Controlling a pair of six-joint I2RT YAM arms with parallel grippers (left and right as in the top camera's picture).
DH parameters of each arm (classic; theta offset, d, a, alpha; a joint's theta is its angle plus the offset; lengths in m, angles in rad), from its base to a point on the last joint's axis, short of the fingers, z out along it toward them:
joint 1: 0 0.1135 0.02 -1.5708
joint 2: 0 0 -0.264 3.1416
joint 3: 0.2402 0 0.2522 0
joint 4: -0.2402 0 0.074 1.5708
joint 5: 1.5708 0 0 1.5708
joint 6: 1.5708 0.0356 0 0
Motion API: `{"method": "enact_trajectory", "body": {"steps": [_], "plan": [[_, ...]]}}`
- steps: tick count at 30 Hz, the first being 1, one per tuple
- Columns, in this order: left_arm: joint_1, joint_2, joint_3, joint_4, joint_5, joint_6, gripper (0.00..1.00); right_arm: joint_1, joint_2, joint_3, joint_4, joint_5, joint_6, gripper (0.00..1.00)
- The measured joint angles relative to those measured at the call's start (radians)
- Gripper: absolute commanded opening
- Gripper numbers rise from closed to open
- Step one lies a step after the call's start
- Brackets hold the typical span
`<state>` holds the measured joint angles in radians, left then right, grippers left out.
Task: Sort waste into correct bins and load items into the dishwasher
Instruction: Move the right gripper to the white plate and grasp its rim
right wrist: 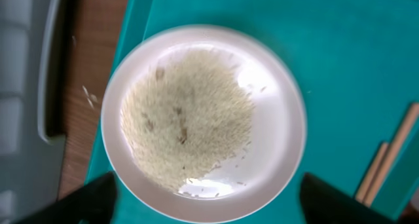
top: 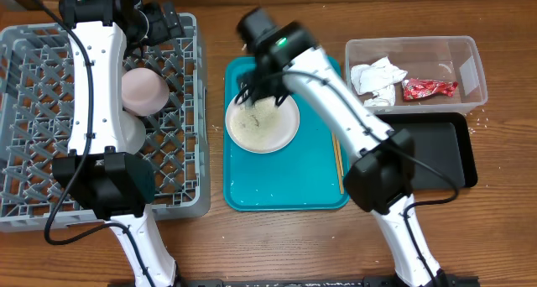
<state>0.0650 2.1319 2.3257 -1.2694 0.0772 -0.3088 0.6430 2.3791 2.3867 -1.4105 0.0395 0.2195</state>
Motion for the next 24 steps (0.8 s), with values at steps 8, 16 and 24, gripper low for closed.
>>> {"method": "enact_trajectory", "body": {"steps": [8, 16, 24], "plan": [[0.000, 0.000, 0.000, -0.002, -0.001, 0.000, 1.00, 0.023, 0.004, -0.193, 0.137, 0.054, 0.013, 0.04], [0.000, 0.000, 0.000, -0.013, 0.000, 0.000, 1.00, -0.080, 0.006, -0.255, 0.175, 0.061, 0.118, 0.04], [0.000, 0.000, 0.000, -0.021, 0.000, 0.000, 1.00, -0.158, 0.000, -0.361, 0.240, -0.015, 0.156, 0.04]]}}
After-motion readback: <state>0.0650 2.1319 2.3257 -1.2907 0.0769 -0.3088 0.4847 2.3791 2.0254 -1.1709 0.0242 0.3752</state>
